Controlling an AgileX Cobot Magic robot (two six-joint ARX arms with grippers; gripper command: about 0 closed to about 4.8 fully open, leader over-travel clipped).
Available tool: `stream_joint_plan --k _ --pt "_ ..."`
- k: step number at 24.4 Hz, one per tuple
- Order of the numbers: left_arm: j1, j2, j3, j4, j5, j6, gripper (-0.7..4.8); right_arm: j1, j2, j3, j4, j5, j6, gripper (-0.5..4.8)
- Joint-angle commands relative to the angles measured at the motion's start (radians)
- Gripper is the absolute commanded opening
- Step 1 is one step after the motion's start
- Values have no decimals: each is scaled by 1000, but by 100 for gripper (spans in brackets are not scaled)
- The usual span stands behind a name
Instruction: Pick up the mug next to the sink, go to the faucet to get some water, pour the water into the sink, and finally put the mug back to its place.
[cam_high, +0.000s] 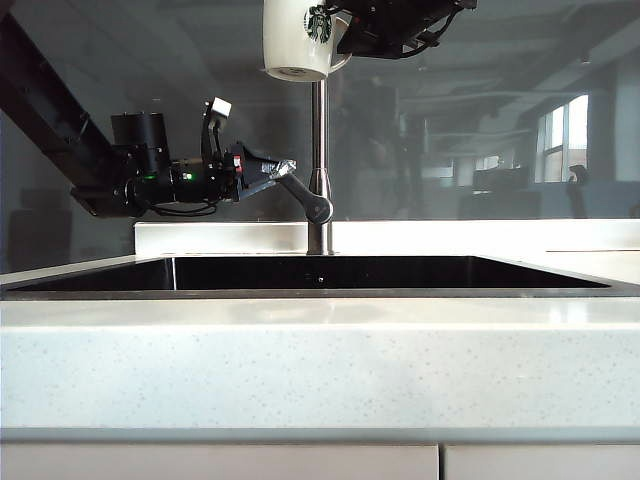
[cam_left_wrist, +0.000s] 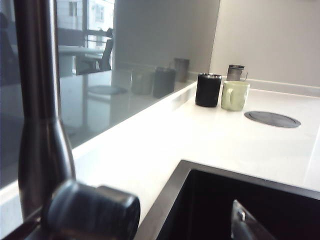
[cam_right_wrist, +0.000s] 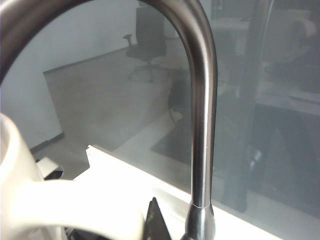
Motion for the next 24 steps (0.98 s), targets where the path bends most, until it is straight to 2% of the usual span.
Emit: stream_joint_plan --k 1,13,24 --pt "-2 -7 4 39 31 -24 479 1 -18 13 61 -5 9 -8" --pt "-2 -7 4 58 163 -98 479 1 -18 13 51 -5 -10 -8" --pt "-2 -7 4 114 188 -169 479 1 -18 13 44 -2 -11 -8"
